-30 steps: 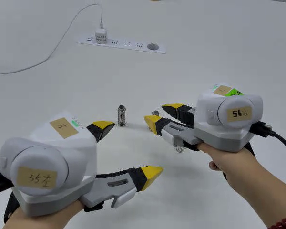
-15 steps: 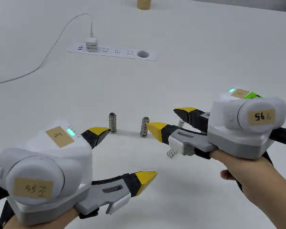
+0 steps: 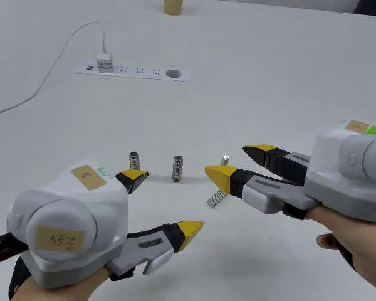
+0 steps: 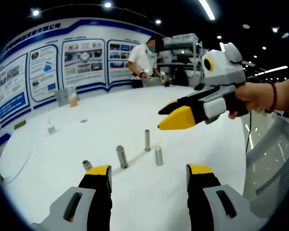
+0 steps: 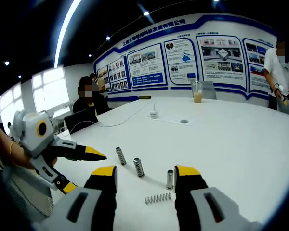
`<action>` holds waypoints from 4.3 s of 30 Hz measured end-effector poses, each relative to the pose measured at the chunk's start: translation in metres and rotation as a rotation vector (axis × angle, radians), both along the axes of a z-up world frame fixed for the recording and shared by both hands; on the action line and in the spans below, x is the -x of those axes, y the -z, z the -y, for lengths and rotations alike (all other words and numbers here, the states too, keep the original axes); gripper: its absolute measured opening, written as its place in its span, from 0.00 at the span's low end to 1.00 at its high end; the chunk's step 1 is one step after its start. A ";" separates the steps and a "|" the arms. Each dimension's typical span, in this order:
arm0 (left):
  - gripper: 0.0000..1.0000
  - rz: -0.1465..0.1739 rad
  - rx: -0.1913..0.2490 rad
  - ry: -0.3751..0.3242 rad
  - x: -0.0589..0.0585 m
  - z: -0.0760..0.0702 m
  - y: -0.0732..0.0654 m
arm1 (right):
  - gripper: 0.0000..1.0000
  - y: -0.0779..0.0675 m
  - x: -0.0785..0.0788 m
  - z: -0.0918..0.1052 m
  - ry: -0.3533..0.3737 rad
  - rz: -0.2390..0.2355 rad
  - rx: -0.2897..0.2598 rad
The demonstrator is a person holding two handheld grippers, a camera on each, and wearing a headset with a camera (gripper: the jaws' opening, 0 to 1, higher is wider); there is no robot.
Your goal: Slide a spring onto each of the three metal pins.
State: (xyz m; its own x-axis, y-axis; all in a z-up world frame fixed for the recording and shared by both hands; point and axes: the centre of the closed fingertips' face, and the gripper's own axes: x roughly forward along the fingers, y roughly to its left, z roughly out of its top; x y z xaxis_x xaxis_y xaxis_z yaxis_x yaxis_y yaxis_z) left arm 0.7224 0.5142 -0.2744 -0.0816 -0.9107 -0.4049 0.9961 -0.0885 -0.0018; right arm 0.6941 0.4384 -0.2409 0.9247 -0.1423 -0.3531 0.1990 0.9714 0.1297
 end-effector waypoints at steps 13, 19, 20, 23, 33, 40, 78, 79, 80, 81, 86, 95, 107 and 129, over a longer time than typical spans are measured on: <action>0.52 0.010 -0.023 0.031 0.012 0.024 0.016 | 0.50 -0.011 0.027 0.000 -0.004 0.051 -0.005; 0.46 -0.002 -0.036 0.038 0.018 0.035 0.025 | 0.49 -0.011 0.038 -0.001 0.004 0.064 -0.017; 0.45 -0.003 -0.039 0.039 0.019 0.036 0.027 | 0.49 -0.011 0.039 -0.002 0.002 0.065 -0.019; 0.43 -0.008 -0.049 0.045 0.022 0.042 0.033 | 0.49 -0.008 0.044 -0.005 0.001 0.059 -0.027; 0.37 -0.011 -0.075 0.062 0.026 0.054 0.049 | 0.53 0.000 0.061 -0.011 0.012 0.057 -0.043; 0.29 -0.025 -0.077 0.074 0.029 0.063 0.055 | 0.57 0.005 0.068 -0.011 0.015 0.041 -0.042; 0.10 -0.005 -0.141 0.094 0.032 0.070 0.072 | 0.53 0.010 0.080 0.004 0.108 0.032 -0.089; 0.09 -0.001 -0.139 0.094 0.031 0.070 0.071 | 0.53 0.010 0.080 0.005 0.111 0.032 -0.093; 0.09 0.005 -0.136 0.097 0.031 0.069 0.070 | 0.53 0.010 0.080 0.005 0.115 0.033 -0.097; 0.09 0.011 -0.127 0.100 0.031 0.069 0.067 | 0.53 0.010 0.080 0.006 0.118 0.033 -0.104; 0.09 0.009 -0.083 0.106 0.032 0.070 0.052 | 0.53 0.006 0.078 0.009 0.137 0.055 -0.132; 0.09 -0.003 0.006 0.101 0.033 0.063 0.023 | 0.51 -0.006 0.072 0.017 0.182 0.114 -0.207; 0.10 0.000 0.157 0.097 0.037 0.048 -0.022 | 0.44 -0.026 0.050 0.015 0.180 0.198 -0.315; 0.10 -0.002 0.326 0.112 0.044 0.036 -0.062 | 0.26 -0.043 0.023 -0.006 0.140 0.308 -0.588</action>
State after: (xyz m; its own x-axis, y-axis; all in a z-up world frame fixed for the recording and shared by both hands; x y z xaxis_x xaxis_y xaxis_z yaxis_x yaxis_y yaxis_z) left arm 0.6786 0.4784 -0.2121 -0.1888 -0.9776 -0.0933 0.9802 -0.1934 0.0424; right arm 0.6715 0.4445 -0.1983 0.9823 -0.1329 -0.1318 0.1872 0.6897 0.6995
